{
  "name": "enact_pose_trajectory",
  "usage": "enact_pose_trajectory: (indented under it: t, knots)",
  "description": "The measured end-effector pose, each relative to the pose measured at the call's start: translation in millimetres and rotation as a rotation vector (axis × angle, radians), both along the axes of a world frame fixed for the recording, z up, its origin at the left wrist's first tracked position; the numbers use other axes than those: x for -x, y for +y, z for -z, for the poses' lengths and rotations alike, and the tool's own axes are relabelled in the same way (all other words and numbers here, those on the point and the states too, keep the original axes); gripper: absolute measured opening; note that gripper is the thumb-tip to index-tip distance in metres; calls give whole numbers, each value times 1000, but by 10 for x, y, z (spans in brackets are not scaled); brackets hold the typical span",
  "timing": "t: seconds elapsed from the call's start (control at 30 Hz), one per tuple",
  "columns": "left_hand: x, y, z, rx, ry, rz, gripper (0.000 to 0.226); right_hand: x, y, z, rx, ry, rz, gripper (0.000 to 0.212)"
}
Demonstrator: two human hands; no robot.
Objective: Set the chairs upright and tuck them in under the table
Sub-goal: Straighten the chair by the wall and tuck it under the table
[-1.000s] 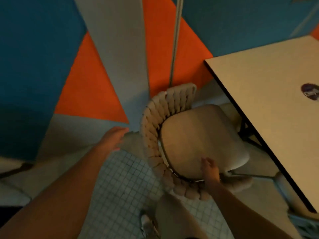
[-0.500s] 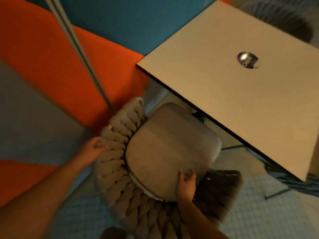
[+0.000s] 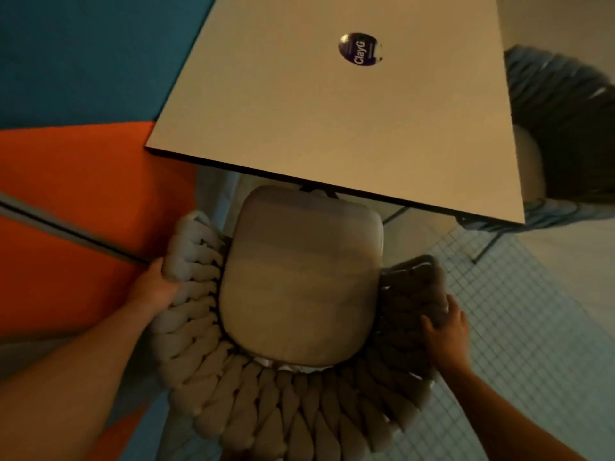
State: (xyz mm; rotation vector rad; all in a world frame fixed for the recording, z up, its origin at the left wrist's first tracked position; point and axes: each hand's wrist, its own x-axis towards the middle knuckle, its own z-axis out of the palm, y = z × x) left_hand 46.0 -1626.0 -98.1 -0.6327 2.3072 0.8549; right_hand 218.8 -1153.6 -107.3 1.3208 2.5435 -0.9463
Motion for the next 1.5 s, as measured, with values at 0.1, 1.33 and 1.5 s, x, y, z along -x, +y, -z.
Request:
enact_pose_trajectory:
  t: [0.1, 1.33, 1.5]
  knots:
    - [13, 26, 96, -41, 13, -62, 59, -293, -42, 108, 86, -34, 86, 72]
    - [0, -61, 246, -101, 19, -180, 56, -599, -160, 370, 204, 3, 336, 43]
    - [-38, -26, 255, -109, 15, -174, 56, -651, -131, 371, 206, -7, 354, 42]
